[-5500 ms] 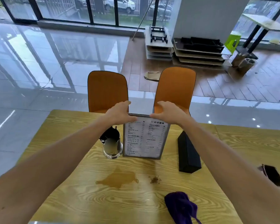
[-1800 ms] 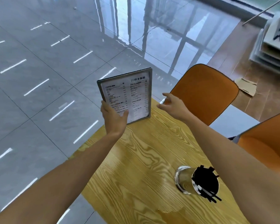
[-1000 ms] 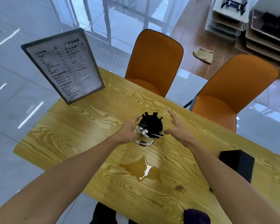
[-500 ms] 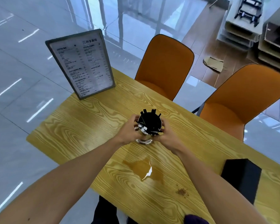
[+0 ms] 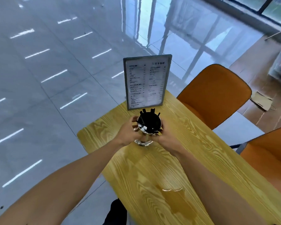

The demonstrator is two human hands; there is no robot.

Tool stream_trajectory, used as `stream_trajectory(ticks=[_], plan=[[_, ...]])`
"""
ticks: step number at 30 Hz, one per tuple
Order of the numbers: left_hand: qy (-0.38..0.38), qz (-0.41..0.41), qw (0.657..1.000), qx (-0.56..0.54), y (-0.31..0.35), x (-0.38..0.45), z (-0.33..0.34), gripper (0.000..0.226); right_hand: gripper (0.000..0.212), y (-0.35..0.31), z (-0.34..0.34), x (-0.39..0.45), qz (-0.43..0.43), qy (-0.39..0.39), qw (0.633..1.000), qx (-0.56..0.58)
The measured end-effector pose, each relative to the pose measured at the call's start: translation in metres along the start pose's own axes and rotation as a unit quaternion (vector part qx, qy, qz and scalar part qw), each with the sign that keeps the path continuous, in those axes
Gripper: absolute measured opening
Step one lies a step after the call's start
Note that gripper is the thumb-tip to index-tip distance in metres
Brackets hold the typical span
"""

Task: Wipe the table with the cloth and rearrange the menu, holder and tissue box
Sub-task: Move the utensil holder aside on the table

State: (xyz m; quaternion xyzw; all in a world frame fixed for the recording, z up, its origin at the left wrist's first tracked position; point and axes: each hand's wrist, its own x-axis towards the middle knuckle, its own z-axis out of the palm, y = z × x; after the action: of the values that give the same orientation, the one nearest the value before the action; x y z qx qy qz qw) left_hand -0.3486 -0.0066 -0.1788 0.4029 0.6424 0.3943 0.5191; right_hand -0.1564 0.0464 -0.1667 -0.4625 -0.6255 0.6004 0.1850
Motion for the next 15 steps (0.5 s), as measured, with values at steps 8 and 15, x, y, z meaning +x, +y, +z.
stream_trajectory(ticks=[8,15], plan=[[0.081,-0.029,0.996,0.002,-0.019,0.015,-0.08,0.097,0.086,-0.029,0.066,0.072,-0.021,-0.046,0.998,-0.03],[0.109,-0.051,0.993,-0.009,-0.029,0.033,-0.117,0.089,0.081,-0.044,0.094,0.109,-0.046,-0.05,0.996,-0.054]])
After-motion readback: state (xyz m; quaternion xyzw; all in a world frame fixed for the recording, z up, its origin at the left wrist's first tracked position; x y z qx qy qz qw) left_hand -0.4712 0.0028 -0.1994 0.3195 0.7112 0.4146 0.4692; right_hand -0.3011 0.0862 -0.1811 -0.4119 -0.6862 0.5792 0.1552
